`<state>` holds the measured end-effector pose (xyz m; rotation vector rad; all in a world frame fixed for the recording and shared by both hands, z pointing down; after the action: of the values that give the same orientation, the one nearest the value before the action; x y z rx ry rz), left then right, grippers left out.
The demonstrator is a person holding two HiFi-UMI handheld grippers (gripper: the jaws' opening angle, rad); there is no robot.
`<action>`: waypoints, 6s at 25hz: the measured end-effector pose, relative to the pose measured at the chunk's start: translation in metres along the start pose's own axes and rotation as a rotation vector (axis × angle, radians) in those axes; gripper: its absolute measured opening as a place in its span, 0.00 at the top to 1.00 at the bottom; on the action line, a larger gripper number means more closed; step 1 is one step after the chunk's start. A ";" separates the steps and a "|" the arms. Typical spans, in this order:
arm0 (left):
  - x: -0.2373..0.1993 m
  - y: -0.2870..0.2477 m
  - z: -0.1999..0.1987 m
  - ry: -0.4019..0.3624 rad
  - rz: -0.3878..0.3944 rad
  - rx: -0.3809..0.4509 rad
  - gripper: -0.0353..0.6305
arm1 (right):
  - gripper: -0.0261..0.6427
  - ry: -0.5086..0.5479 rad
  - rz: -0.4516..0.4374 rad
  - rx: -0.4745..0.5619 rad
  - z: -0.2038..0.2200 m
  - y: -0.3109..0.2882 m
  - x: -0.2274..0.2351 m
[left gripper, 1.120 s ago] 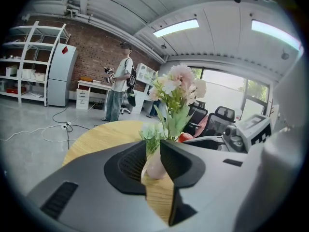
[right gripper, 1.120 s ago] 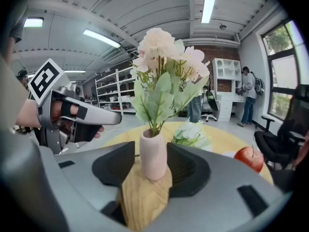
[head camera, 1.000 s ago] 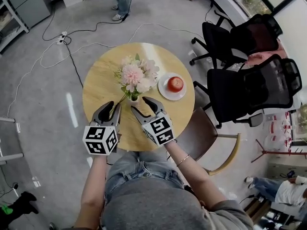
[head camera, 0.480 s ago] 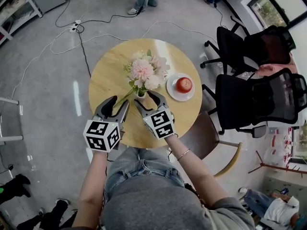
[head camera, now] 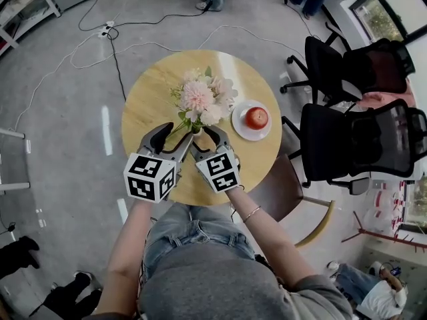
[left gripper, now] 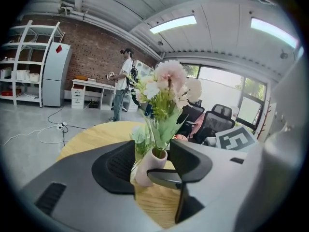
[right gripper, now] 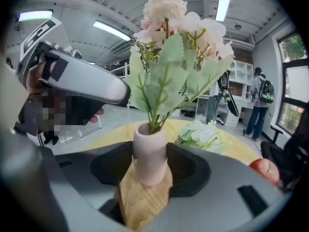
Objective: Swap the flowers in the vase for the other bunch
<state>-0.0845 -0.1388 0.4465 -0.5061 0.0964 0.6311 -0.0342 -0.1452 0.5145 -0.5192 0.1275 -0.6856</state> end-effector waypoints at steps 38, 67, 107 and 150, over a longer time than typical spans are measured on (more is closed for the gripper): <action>0.021 -0.040 -0.035 -0.114 0.092 0.035 0.84 | 0.61 0.006 0.007 0.006 0.003 -0.001 0.002; 0.033 0.021 -0.106 -0.135 0.012 0.226 0.85 | 0.61 0.031 0.037 -0.002 0.011 0.010 0.006; -0.082 0.037 -0.019 -0.085 -0.247 -0.083 0.85 | 0.61 0.022 0.043 0.016 0.009 0.007 0.002; -0.143 -0.075 0.062 0.116 -0.184 -0.367 0.87 | 0.61 -0.019 0.093 0.012 0.006 0.003 0.003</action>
<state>-0.1594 -0.2380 0.5669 -0.8963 0.0421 0.4392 -0.0286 -0.1423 0.5188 -0.5050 0.1292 -0.5900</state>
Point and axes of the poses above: the fingertips, and each gripper's own axes: y backward along the fingers, x to its right, z out of its underside, the point moved 2 cm from there along y, backward along the fingers, and after that the axes turned 4 degrees about -y, right-handed, at the moved point
